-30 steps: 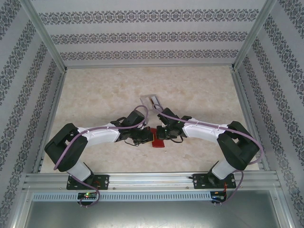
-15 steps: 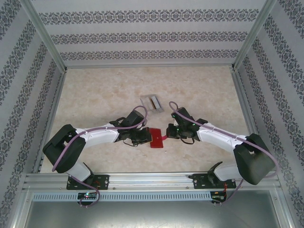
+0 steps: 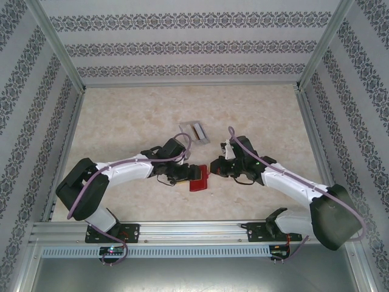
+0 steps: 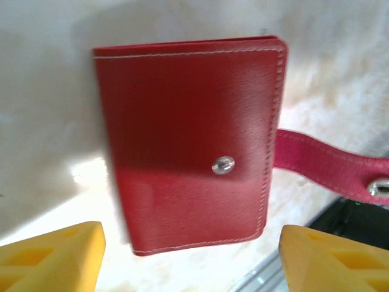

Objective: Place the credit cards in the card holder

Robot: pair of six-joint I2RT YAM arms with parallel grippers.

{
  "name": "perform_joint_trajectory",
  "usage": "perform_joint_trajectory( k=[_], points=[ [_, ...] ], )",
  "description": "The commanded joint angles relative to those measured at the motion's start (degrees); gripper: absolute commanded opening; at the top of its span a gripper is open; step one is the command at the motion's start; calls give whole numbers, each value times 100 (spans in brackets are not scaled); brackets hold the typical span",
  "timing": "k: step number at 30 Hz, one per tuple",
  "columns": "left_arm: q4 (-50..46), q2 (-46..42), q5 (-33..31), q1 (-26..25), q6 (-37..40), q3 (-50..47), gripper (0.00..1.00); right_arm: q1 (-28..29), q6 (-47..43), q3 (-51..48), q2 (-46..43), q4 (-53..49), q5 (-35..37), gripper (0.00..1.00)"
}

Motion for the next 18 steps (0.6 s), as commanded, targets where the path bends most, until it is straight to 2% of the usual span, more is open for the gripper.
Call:
perform_joint_trajectory(
  k=[1,9,15,18],
  points=[
    [-232,-250,333,85,328,9,80,182,303,6,-197,284,-255,0],
    [-60,-227,393,244,216,-160,82,306,512,14,-84,510,-405,0],
    [-580,-226,-6,298,514,-36,73,323,523,33,-99,492,-392,0],
    [-871,-188,-217,297,663,51,65,312,493,41,-113,402,-300,0]
  ],
)
